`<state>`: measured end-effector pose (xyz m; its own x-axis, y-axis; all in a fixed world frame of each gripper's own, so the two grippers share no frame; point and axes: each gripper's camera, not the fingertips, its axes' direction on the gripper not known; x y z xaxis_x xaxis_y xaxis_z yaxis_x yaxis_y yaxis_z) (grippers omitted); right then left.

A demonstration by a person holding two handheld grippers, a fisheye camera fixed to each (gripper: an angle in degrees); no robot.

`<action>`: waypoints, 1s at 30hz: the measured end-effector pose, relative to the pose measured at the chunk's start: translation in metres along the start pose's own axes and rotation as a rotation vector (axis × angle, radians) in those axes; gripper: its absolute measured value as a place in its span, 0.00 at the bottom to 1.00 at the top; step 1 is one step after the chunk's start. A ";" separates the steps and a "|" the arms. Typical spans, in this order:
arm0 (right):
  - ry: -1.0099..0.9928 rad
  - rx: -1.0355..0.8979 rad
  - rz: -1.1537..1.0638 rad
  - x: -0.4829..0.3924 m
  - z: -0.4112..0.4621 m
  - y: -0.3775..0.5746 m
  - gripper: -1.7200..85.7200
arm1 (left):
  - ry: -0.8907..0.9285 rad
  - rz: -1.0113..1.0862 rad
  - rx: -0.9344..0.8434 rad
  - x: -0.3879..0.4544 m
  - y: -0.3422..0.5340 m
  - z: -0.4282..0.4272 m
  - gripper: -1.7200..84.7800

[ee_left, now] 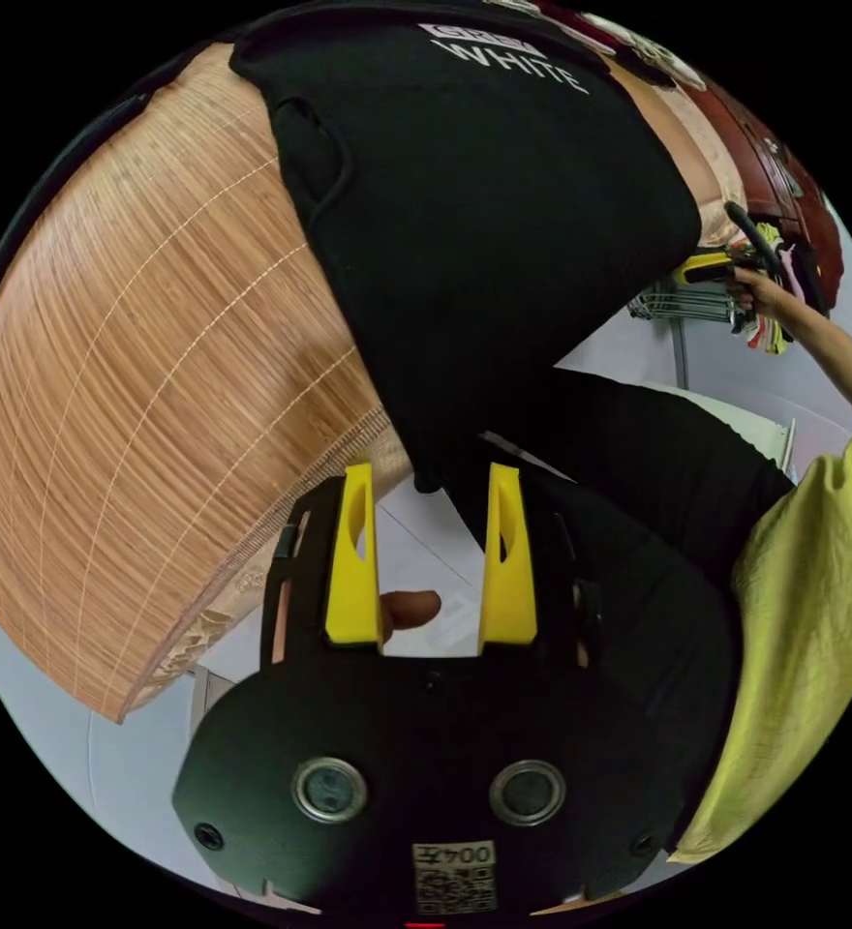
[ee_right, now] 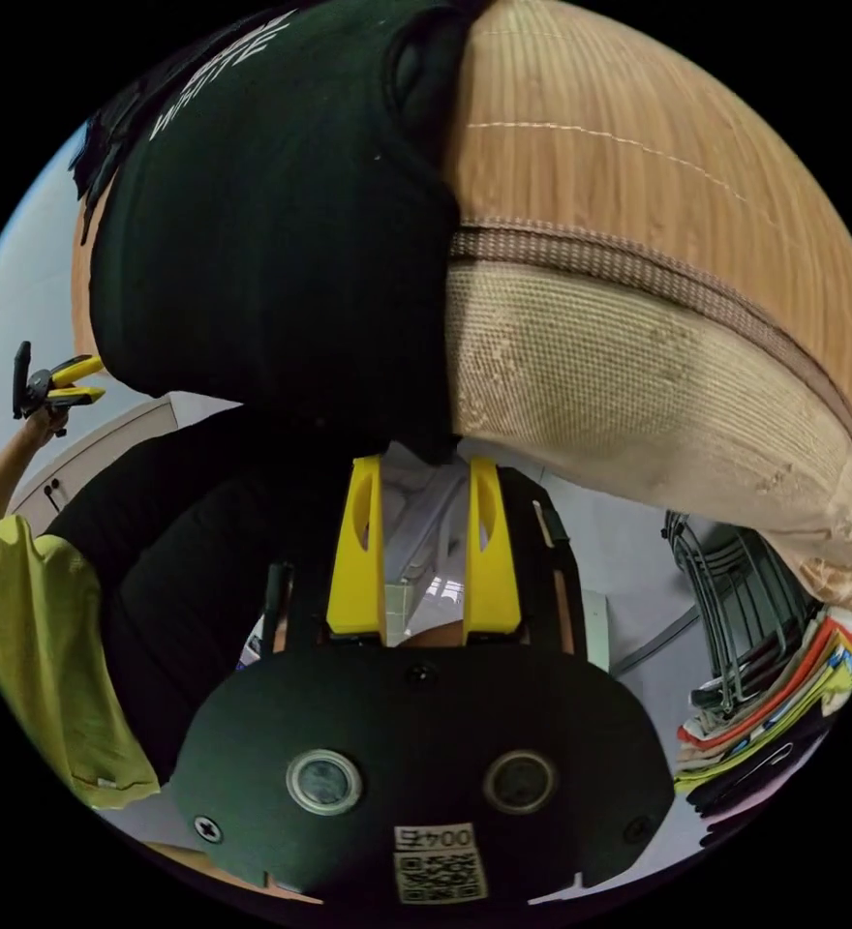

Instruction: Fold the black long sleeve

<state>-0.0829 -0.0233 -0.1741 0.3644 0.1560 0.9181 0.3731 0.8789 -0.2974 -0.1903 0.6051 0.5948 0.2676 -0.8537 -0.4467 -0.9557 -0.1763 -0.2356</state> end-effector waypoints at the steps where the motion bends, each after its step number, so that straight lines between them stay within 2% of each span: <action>1: -0.002 -0.002 -0.003 -0.003 0.002 -0.002 0.17 | 0.003 -0.008 -0.008 0.001 -0.001 0.004 0.20; 8: -0.007 -0.027 -0.016 -0.020 0.013 -0.004 0.16 | 0.009 -0.154 0.025 -0.011 -0.009 0.021 0.19; 18: -0.062 -0.017 -0.002 -0.040 0.019 0.017 0.12 | 0.013 -0.173 0.001 -0.011 -0.025 0.036 0.18; 22: -0.067 -0.008 -0.025 -0.050 0.019 0.034 0.06 | 0.011 -0.207 -0.034 -0.019 -0.031 0.044 0.17; 26: -0.171 0.005 -0.059 -0.060 0.012 0.059 0.05 | -0.046 -0.238 -0.070 -0.024 -0.036 0.053 0.11; 28: -0.198 0.004 -0.074 -0.067 0.005 0.071 0.05 | 0.008 -0.232 -0.068 -0.025 -0.038 0.057 0.07; 30: -0.211 0.004 -0.092 -0.074 -0.003 0.084 0.04 | -0.024 -0.242 -0.088 -0.027 -0.040 0.062 0.06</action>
<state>-0.0757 0.0373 -0.2674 0.1425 0.1660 0.9758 0.3926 0.8955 -0.2096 -0.1513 0.6655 0.5623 0.4916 -0.7701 -0.4066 -0.8702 -0.4167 -0.2629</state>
